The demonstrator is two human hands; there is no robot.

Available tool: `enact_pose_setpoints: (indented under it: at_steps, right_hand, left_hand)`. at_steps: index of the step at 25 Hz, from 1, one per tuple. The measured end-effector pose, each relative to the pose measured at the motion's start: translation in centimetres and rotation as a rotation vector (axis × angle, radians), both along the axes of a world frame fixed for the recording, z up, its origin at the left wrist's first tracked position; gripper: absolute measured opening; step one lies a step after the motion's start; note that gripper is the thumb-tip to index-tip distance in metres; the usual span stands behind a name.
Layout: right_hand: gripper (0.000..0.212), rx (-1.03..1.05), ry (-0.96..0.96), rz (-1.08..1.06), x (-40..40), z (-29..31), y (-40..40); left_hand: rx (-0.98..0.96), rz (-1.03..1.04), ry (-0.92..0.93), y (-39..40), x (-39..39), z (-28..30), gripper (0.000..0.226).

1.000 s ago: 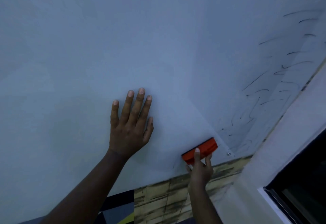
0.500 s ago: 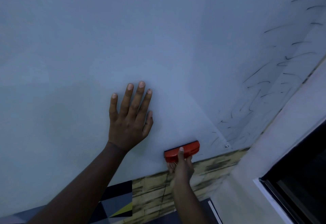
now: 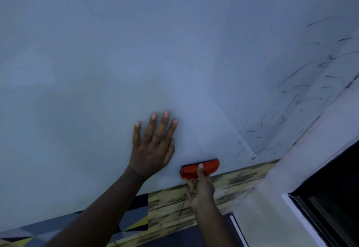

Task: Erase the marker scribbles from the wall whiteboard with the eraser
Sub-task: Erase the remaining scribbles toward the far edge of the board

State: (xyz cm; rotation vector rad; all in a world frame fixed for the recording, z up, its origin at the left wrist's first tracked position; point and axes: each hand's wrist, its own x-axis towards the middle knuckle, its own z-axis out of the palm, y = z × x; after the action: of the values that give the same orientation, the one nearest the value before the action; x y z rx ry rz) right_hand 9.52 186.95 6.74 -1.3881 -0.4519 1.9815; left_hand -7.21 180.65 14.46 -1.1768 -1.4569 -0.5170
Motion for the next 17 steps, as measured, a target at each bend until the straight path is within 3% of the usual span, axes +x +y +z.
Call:
enact_pose_setpoints:
  at_steps: [3, 9, 13, 17]
  right_hand:
    - [0.069, -0.195, 0.06, 0.135, 1.5, -3.3, 2.2]
    - [0.049, -0.22, 0.068, 0.079, 4.4, -7.2, 5.0]
    - [0.067, -0.098, 0.004, 0.006, 5.4, -4.8, 7.2]
    - [0.058, 0.238, -0.086, -0.066, 3.7, -0.3, 6.0]
  left_hand:
    - [-0.027, 0.022, 0.034, 0.2, 0.1, -2.6, 0.076]
    - [-0.023, 0.018, 0.032, 0.4, -0.2, -3.7, 0.074]
    - [-0.044, 0.042, 0.043, 0.3, -0.3, -3.8, 0.075]
    - [-0.026, 0.047, 0.033, 0.4, -0.2, -4.2, 0.074]
